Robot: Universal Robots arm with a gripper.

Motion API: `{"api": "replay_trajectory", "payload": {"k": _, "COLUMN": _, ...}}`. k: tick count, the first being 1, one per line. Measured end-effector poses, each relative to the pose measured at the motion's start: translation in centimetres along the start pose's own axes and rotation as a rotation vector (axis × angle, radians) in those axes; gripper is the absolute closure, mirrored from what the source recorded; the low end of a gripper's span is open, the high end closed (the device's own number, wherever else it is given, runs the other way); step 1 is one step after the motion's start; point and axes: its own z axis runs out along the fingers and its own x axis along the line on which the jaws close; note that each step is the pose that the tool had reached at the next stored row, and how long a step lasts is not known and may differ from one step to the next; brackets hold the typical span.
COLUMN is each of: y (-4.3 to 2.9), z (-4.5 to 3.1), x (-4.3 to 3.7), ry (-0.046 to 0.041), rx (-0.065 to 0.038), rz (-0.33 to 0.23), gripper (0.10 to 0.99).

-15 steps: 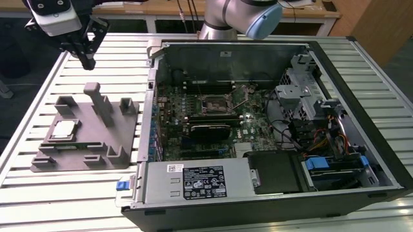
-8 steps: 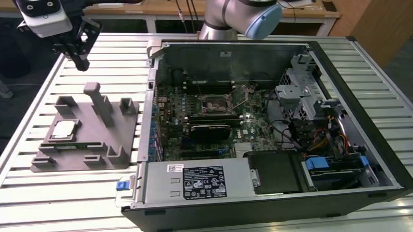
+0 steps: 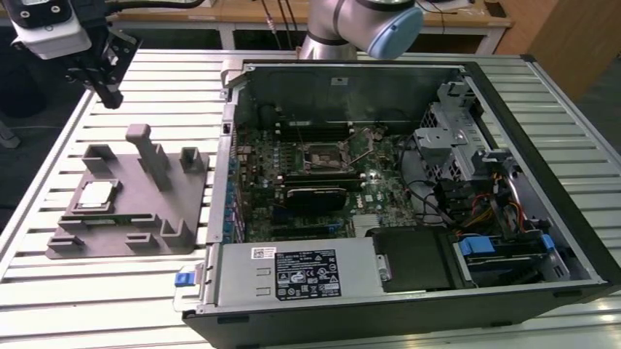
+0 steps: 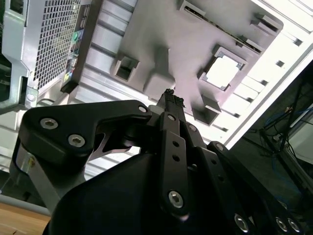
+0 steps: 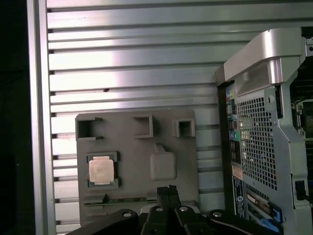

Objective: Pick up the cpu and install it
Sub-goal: 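Reach for the cpu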

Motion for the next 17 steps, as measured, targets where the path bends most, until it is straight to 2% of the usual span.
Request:
{"api": "replay_trajectory", "payload": {"k": 8, "y": -0.13, "z": 0.46, "x": 1.41, "ry": 0.0001, "rx": 0.000, "rz": 0.000, "gripper": 0.980}}
{"api": "replay_trajectory", "payload": {"k": 13, "y": -0.21, "z": 1.20, "x": 2.08, "ry": 0.0001, "rx": 0.000, "rz": 0.000, "gripper": 0.980}}
{"api": "replay_trajectory", "payload": {"k": 17, "y": -0.29, "z": 2.09, "x": 2.63, "ry": 0.0001, "rx": 0.000, "rz": 0.000, "gripper": 0.980}}
